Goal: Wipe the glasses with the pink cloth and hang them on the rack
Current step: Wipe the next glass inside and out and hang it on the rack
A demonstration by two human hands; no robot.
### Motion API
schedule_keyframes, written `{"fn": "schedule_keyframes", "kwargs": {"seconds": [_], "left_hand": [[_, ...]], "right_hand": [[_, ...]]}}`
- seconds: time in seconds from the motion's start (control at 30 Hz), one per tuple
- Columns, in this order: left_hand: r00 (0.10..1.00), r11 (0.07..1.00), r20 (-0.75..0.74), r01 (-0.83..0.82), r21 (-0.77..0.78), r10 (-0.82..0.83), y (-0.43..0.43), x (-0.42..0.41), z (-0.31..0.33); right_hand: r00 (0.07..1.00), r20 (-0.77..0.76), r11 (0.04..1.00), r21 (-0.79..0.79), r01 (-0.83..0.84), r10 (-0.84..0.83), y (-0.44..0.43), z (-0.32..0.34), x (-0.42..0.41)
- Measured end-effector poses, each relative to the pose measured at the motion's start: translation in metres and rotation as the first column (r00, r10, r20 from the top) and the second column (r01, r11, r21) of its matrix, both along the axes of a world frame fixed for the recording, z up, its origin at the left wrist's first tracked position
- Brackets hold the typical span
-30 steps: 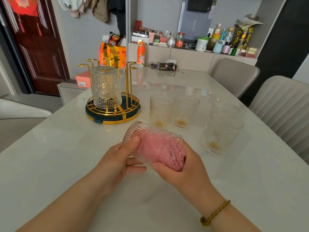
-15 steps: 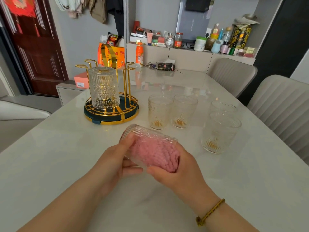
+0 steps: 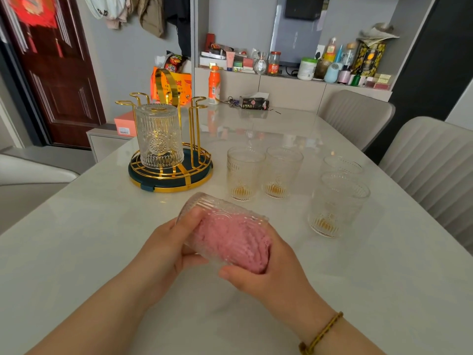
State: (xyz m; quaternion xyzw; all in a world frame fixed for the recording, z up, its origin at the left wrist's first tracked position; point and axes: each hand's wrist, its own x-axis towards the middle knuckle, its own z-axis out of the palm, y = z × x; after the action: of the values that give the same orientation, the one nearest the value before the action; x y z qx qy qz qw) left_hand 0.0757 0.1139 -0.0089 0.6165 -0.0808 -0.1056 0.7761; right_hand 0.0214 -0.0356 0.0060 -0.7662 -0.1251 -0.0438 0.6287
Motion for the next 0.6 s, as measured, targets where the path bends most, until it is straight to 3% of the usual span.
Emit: {"fn": "schedule_keyframes", "kwargs": {"seconds": [0.07, 0.13, 0.23, 0.27, 0.33, 0.43, 0.5, 0.6], "left_hand": [[0.998, 0.998, 0.006, 0.055, 0.011, -0.055, 0.002, -0.001, 0.0], [0.989, 0.989, 0.021, 0.145, 0.017, -0.145, 0.004, -0.001, 0.0], [0.975, 0.972, 0.068, 0.219, -0.081, -0.214, 0.004, -0.001, 0.003], [0.978, 0.973, 0.076, 0.202, -0.113, -0.194, 0.004, -0.001, 0.004], [0.986, 0.98, 0.094, 0.151, -0.128, -0.139, 0.004, -0.001, 0.005], [0.993, 0.996, 0.095, 0.071, -0.059, -0.066, 0.003, -0.002, 0.005], [0.999, 1.0, 0.031, 0.014, -0.028, -0.013, 0.0, 0.0, 0.003], [0.998, 0.999, -0.014, 0.054, 0.002, -0.054, 0.001, 0.001, 0.002]], "right_hand": [[0.999, 0.008, 0.999, 0.0, 0.052, -0.052, -0.002, 0.001, 0.002], [0.992, -0.089, 0.985, 0.136, 0.103, -0.092, -0.007, 0.003, 0.006], [0.953, -0.273, 0.85, 0.526, 0.033, 0.132, -0.014, 0.004, 0.007], [0.943, -0.281, 0.822, 0.569, 0.012, 0.181, -0.015, 0.004, 0.007], [0.947, -0.25, 0.861, 0.507, -0.051, 0.204, -0.013, 0.003, 0.006], [0.994, -0.096, 0.978, 0.207, -0.024, 0.045, -0.008, 0.001, 0.007], [1.0, 0.021, 0.998, 0.059, 0.009, -0.011, -0.005, 0.001, 0.004], [0.997, 0.038, 0.997, 0.03, 0.068, -0.069, -0.002, 0.001, 0.002]]}}
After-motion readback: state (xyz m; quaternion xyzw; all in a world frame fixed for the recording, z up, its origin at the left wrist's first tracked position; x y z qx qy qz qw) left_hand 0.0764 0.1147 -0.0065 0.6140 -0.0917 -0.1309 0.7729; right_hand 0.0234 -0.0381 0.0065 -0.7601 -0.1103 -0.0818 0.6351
